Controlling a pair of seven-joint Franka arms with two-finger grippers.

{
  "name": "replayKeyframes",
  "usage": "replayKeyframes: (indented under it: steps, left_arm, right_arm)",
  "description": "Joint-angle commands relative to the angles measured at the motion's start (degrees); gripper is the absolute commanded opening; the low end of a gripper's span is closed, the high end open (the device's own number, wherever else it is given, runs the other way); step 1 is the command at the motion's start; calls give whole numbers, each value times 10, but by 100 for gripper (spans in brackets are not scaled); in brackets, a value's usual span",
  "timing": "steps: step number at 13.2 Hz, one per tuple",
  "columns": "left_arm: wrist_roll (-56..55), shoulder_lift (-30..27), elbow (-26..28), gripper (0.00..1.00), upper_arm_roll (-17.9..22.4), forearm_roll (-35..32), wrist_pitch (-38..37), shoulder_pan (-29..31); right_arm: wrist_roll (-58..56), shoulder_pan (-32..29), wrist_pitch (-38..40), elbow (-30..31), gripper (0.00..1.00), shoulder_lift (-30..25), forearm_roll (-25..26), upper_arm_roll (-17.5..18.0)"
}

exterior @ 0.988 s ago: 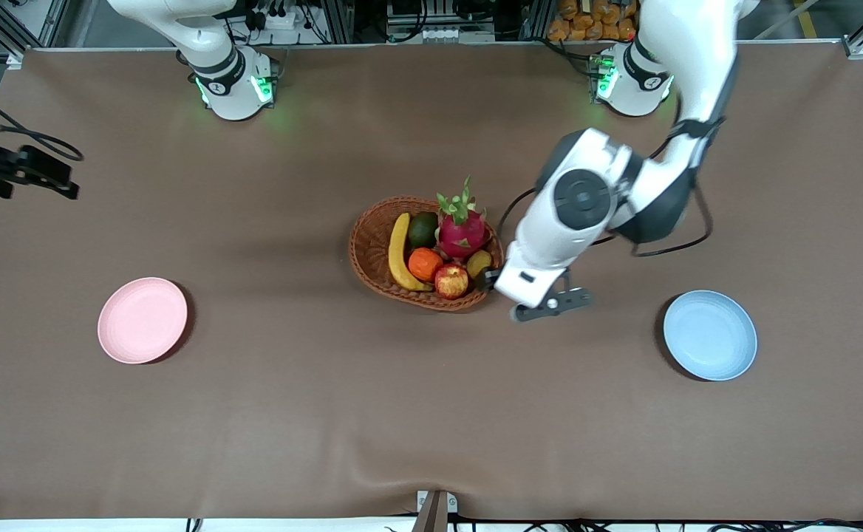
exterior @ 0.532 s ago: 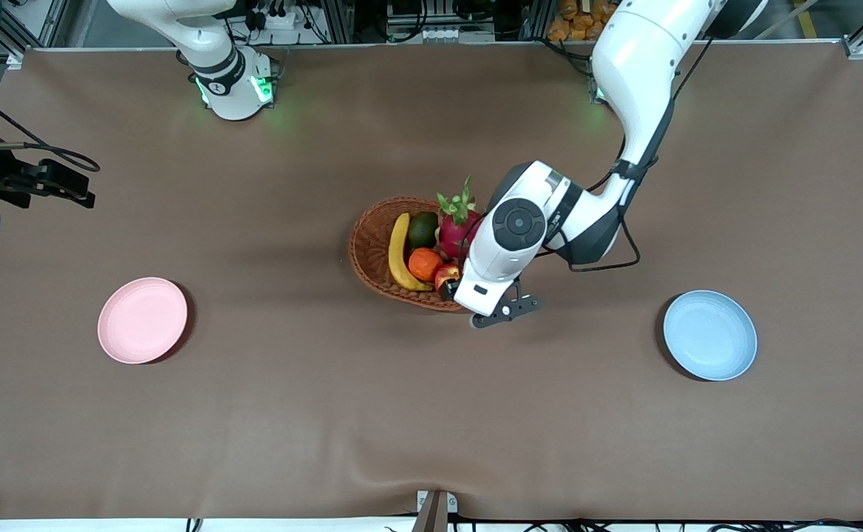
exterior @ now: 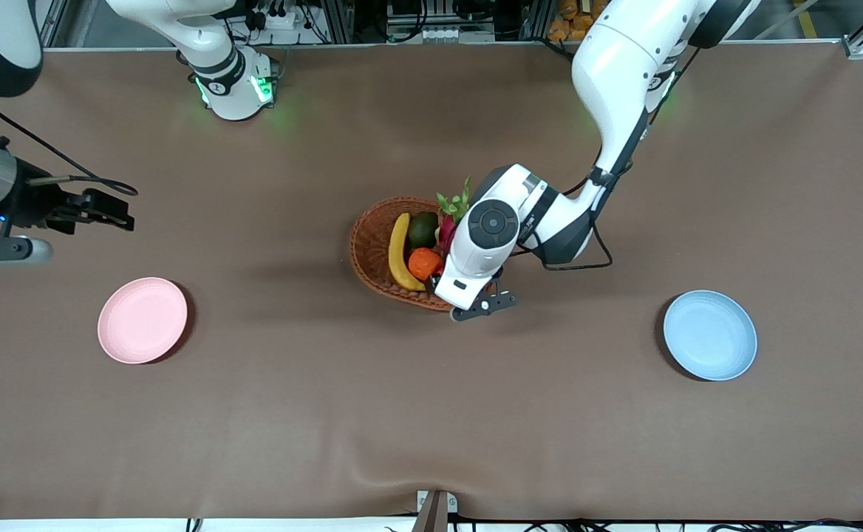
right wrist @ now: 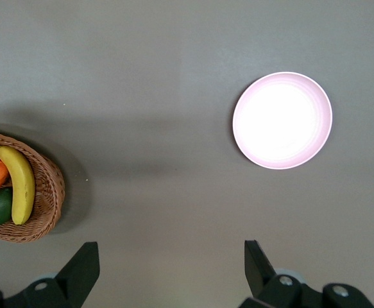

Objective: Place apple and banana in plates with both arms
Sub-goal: 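Lower the left gripper and close it on the red apple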

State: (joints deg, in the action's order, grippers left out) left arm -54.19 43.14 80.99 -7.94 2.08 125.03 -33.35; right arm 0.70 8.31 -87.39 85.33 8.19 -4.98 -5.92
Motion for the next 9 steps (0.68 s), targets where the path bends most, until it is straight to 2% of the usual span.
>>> replayKeyframes:
  steps: [1,6,8,9]
  left_arm:
    - [0,14,-11,100,6,4,4,-15]
    - [-2,32,-12,98,6,6,4,-25]
    - [-2,35,-12,89,6,6,5,-29]
    - [0,36,-12,79,6,5,4,-29]
  right_arm:
    - [6,9,0,-9,100,2,-6,-4]
    - [5,9,-1,-9,100,3,-6,-4]
    - [5,8,-1,-9,100,3,-6,-4]
    - [5,7,-1,-8,100,3,-6,-4]
